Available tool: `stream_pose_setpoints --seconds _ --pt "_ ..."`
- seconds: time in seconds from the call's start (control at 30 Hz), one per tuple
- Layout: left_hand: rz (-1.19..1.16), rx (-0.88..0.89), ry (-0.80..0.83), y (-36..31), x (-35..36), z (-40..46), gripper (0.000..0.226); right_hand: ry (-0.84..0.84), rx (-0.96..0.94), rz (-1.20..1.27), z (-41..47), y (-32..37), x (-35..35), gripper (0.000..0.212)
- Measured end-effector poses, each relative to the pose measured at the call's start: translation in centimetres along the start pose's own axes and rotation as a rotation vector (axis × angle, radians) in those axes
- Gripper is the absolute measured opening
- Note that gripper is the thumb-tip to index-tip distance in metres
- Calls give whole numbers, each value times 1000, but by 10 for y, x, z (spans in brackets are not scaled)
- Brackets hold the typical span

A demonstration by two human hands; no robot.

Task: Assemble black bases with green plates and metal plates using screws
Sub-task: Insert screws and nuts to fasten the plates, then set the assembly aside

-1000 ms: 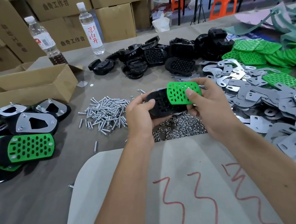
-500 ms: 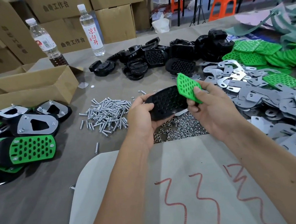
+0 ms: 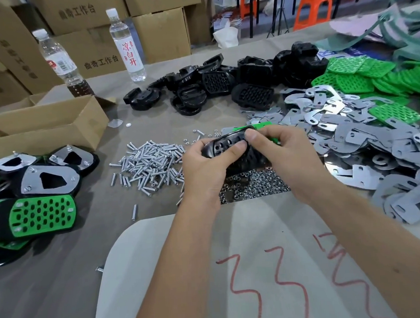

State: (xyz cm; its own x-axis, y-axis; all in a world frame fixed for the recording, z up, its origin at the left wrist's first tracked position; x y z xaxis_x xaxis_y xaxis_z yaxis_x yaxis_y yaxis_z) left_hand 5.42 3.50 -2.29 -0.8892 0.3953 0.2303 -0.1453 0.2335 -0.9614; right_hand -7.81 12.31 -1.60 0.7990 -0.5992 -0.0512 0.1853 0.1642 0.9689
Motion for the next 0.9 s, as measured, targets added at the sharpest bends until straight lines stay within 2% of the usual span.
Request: stream_pose_setpoints --seconds 0.07,0.2,0.37,0.47,0.57,0.63,0.7,0.83,0.9 --pt "-50 -30 56 -1 1 -1 33 -11 24 54 2 -2 -2 30" --pt "-149 -73 213 -7 7 -7 45 -35 54 151 3 -1 -4 60" --pt "-213 -111 294 -7 14 -12 55 28 29 189 3 1 0 68" --pt "-221 -118 309 -6 13 -12 54 11 10 142 1 2 2 64" --pt "-236 -112 345 -6 14 -12 36 -55 39 121 0 4 -1 58" --pt "-249 -108 381 -5 15 -13 31 -83 71 144 1 2 -5 64" --pt "-267 -109 421 -5 16 -14 31 -70 98 201 0 3 -5 70" --pt "-281 -96 474 -8 19 -17 36 24 184 370 -2 5 1 58" --pt "-261 -89 469 -9 17 -17 42 44 211 420 -4 5 3 62"
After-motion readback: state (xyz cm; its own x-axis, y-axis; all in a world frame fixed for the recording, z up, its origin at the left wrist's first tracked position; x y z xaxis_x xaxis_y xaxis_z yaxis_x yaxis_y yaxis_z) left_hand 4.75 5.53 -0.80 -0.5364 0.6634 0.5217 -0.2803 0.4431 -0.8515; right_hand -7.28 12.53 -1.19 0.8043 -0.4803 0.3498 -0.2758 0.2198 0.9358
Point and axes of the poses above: each hand's wrist, its own z-axis towards the middle knuckle, its own x-axis out of the palm, y = z × x, the point moved 5 cm from there along z, towards the middle knuckle, and after that the axes turned 3 degrees about -x, right-handed, at the moved point
